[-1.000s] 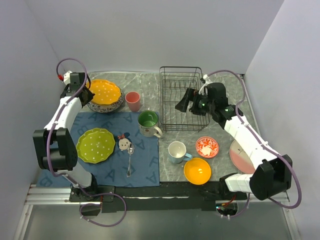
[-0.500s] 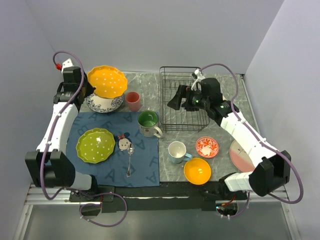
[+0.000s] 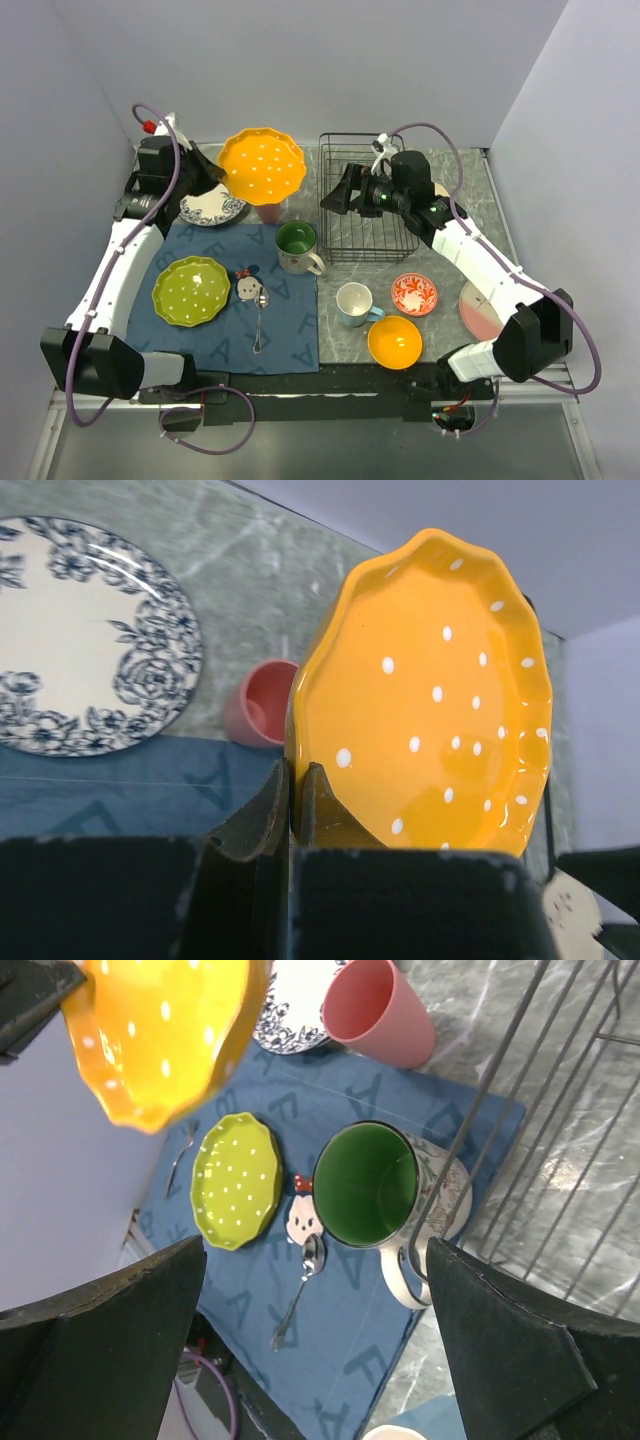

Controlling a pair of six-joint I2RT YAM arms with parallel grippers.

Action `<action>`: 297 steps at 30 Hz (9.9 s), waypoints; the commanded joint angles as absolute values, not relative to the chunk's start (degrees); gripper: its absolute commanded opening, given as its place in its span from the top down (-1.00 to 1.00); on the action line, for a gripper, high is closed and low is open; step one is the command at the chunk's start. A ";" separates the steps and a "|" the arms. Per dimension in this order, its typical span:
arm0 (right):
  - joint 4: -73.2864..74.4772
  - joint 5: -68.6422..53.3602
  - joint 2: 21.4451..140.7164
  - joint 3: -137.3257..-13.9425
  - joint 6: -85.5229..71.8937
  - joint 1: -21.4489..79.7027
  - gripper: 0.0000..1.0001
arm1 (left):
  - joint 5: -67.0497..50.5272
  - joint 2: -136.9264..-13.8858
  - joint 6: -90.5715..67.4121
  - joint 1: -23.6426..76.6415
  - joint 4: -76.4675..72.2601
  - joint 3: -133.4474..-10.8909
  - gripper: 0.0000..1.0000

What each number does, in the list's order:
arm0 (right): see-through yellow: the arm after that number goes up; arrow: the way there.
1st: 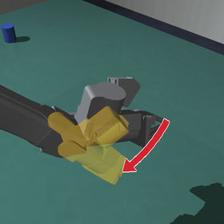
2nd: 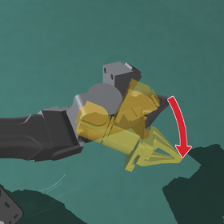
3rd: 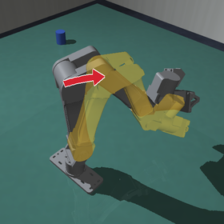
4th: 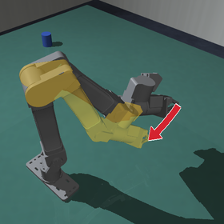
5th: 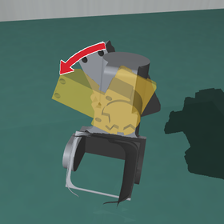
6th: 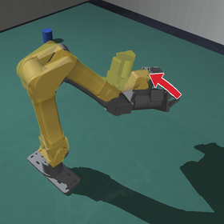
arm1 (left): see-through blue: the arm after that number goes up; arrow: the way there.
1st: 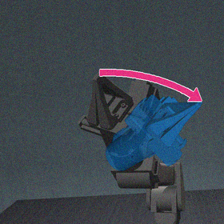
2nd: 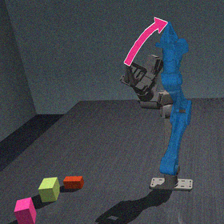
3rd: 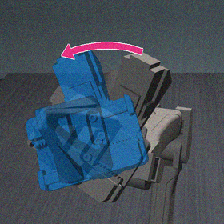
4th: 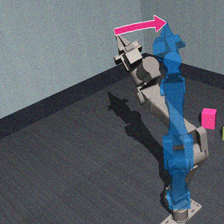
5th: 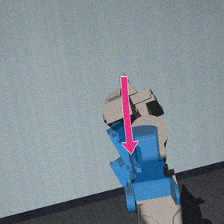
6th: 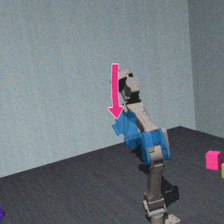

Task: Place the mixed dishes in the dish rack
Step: Pass the plate from the left arm to the right, then pass the plate from the right arm to the left, then insert the plate into the dish rack, then grab a plate with the left arm

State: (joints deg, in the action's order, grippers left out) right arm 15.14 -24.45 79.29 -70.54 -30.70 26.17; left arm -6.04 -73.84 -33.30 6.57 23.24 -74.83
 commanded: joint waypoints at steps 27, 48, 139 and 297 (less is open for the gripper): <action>-5.36 -25.93 83.24 -67.94 -41.57 28.74 0.19 | -22.24 -65.74 -38.14 14.85 7.56 -69.43 0.98; -13.80 -33.12 76.56 -63.02 -43.59 29.27 1.00 | -22.06 -63.90 -34.28 14.94 8.35 -68.82 -0.31; 26.98 13.53 57.04 -63.38 -34.54 26.72 -1.00 | 33.02 -103.95 -24.79 39.02 18.72 -108.62 0.98; 28.65 5.27 57.57 -58.36 -33.31 21.53 -0.99 | 17.23 -101.78 -56.95 0.44 8.88 -59.68 -0.05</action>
State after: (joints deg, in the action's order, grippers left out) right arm 30.09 4.10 58.83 -57.84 -33.32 21.96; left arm 17.47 -101.43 -56.07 0.71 10.28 -60.10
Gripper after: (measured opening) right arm 0.995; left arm 0.568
